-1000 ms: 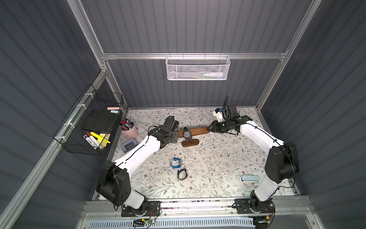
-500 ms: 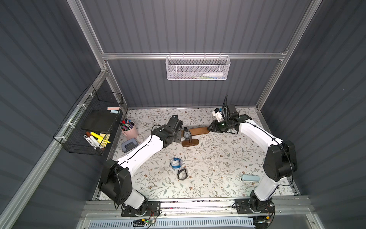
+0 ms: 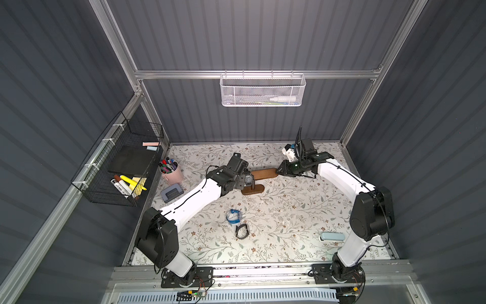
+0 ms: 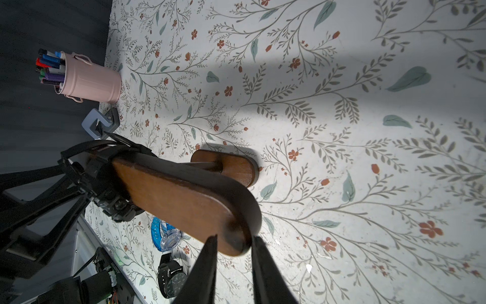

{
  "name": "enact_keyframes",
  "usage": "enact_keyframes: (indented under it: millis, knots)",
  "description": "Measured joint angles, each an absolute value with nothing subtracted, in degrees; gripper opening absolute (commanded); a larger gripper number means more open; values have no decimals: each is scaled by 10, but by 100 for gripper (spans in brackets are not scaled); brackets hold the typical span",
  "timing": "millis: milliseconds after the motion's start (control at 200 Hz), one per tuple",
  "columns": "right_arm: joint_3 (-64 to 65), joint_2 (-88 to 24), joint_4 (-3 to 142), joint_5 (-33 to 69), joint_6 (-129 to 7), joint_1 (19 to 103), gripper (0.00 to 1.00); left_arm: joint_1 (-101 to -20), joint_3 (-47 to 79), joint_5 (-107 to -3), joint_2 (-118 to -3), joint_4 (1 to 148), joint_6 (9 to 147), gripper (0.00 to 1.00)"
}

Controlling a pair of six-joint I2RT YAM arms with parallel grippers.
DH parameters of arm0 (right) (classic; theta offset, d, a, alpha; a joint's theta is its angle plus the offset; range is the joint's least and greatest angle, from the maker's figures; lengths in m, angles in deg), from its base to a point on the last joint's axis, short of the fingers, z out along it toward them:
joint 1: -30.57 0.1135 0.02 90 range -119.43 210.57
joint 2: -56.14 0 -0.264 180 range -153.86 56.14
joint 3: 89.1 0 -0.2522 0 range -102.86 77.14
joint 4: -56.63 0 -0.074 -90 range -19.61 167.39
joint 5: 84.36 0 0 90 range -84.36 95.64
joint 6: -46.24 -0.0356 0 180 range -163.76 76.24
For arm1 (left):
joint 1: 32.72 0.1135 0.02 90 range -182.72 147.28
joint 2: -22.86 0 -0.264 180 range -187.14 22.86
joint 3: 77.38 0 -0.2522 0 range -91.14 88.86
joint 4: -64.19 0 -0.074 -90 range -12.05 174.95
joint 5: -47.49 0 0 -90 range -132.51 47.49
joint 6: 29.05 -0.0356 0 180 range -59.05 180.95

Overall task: Place watch on stand
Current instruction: Place the watch on the stand.

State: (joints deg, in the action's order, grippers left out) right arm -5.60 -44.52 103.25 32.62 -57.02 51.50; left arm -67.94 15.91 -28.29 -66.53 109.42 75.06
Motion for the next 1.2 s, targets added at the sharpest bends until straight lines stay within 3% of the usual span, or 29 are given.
enact_keyframes:
  millis: [100,215,1201]
  knots:
    - [-56,-445,1033,326,-570,515,27,-679,159,-283,-665,1094,754,56]
    - [-56,-445,1033,326,-570,515,27,-681,158,-278,-665,1094,755,62]
    - [-60,-445,1035,328,-570,515,27,-700,147,-285,-636,1081,755,67]
